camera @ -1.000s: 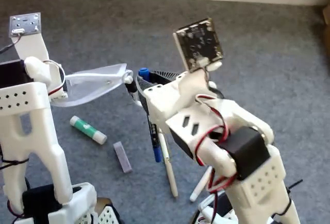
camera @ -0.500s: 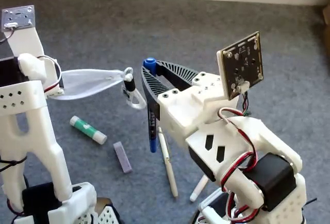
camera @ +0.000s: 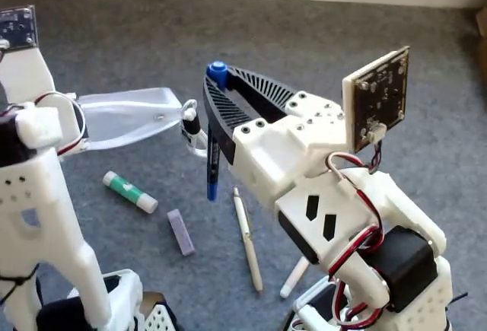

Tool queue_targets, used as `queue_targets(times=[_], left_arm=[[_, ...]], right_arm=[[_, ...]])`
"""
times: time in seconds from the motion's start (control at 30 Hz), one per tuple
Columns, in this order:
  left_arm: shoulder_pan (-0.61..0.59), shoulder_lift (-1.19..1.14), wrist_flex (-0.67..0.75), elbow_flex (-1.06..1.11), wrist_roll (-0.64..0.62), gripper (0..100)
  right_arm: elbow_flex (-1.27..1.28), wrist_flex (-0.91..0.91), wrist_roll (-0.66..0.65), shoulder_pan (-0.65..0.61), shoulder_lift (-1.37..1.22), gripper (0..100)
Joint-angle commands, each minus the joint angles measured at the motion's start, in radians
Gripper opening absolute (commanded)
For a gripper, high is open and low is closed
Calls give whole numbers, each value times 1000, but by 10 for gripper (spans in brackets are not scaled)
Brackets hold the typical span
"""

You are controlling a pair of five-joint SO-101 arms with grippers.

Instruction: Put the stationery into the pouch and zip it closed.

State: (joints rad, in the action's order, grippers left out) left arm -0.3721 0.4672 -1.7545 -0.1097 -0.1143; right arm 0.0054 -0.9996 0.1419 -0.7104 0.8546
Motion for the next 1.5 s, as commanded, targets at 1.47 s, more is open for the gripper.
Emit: queue_targets(times=[1.47], left_arm=[[199, 64, -11, 87, -75, 5]], right_arm=[[556, 1055, -137, -136, 102, 5]])
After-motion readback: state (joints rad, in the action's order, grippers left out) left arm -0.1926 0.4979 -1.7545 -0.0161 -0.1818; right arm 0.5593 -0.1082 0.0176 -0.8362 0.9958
